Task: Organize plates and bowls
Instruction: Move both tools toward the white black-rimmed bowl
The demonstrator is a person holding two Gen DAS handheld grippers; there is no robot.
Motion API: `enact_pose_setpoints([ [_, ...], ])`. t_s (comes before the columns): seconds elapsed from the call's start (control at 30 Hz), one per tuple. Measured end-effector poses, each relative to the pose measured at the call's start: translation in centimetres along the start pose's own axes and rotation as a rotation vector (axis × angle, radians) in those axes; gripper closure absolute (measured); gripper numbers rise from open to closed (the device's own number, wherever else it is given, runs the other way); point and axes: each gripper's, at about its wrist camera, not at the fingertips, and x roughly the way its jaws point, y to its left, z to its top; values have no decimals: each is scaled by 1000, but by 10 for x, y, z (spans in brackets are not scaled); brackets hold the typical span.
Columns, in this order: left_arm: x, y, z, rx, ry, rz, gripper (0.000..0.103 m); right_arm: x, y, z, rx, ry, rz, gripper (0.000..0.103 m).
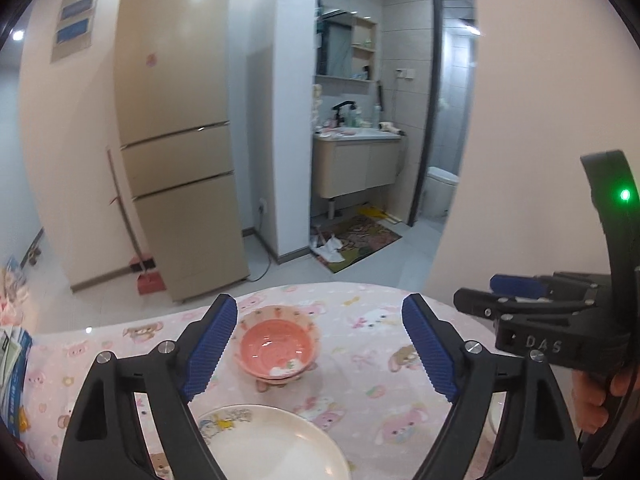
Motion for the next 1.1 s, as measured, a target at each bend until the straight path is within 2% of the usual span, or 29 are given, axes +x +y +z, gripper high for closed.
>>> enact_pose_setpoints([
  [0.13,-19,-24,-1,18,-57,-39,16,-30,-24,-10,28,-45,-5,44],
  [0.3,-32,-50,-5,20,-100,-97,3,-66,-51,-26,48,-113,-33,31],
  [0.4,-33,-62,-12,18,-110,-108,0,-77,-71,-37,73,-117,-57,30],
  [0.7,-17,-105,-42,66,-58,-165,0,-83,-118,-72,149,-91,-124,30],
  [1.1,14,-153,-75,71,54,-240,0,-72,-163,-118,211,-5,-131,30],
])
